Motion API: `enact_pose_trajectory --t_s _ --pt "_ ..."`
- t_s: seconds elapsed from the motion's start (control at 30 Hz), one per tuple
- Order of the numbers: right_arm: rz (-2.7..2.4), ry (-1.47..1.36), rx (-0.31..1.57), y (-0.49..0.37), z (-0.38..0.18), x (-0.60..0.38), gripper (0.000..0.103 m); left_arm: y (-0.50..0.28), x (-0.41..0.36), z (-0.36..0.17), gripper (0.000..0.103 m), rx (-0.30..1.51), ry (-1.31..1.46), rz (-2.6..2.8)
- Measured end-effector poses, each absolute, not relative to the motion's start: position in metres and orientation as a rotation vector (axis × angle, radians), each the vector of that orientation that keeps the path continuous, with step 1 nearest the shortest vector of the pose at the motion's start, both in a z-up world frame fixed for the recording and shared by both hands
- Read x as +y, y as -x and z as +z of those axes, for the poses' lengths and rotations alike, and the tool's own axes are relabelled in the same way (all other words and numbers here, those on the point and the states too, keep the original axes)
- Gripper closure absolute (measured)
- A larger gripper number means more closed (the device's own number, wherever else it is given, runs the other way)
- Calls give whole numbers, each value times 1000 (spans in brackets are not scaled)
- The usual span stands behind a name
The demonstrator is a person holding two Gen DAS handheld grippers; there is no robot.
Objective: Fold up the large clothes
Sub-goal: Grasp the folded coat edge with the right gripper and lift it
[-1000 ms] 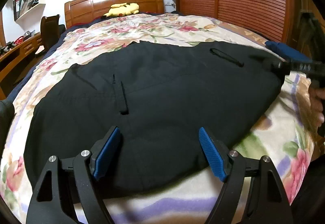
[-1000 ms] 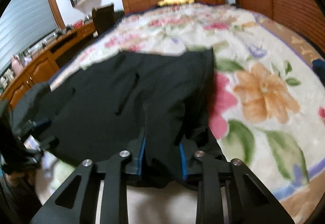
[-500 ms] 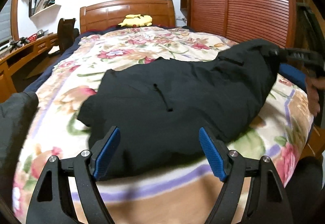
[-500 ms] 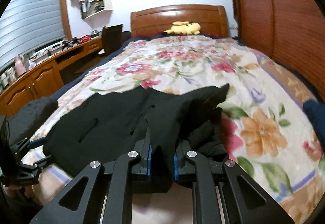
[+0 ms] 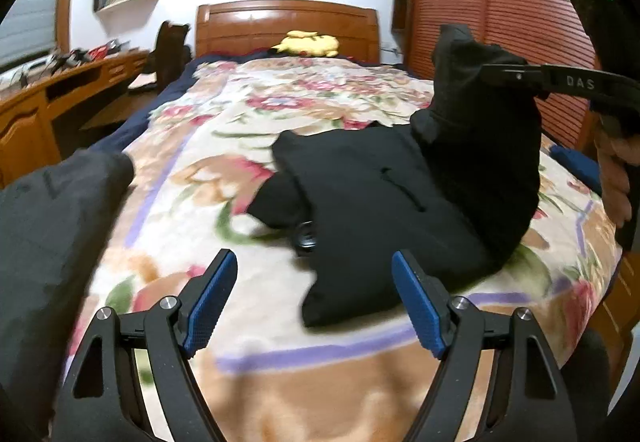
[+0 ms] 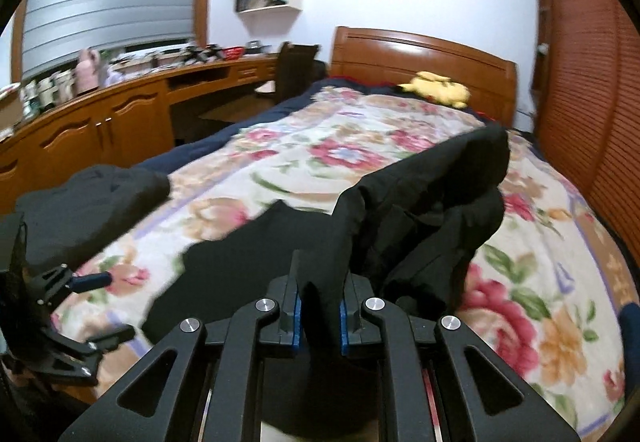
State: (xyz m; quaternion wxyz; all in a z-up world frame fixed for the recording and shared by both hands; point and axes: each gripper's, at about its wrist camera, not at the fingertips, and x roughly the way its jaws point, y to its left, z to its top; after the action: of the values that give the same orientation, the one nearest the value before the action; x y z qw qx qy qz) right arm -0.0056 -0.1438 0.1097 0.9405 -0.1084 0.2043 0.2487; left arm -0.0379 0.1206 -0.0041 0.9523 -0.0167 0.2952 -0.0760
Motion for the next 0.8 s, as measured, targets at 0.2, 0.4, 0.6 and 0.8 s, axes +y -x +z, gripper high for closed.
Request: enact_pose_trajectory --t_s 0.2,0.4,0.6,0.8 --pt "644 167 519 -10 89 -91 89 34 147 -14 23 633 101 -114" --pt "727 151 602 -22 90 -85 55 36 151 -14 23 624 109 -103" --pt "658 184 479 -11 113 -115 45 38 149 -10 23 602 115 -102" --pt "490 192 476 -34 81 -163 56 39 136 -3 23 566 100 -117"
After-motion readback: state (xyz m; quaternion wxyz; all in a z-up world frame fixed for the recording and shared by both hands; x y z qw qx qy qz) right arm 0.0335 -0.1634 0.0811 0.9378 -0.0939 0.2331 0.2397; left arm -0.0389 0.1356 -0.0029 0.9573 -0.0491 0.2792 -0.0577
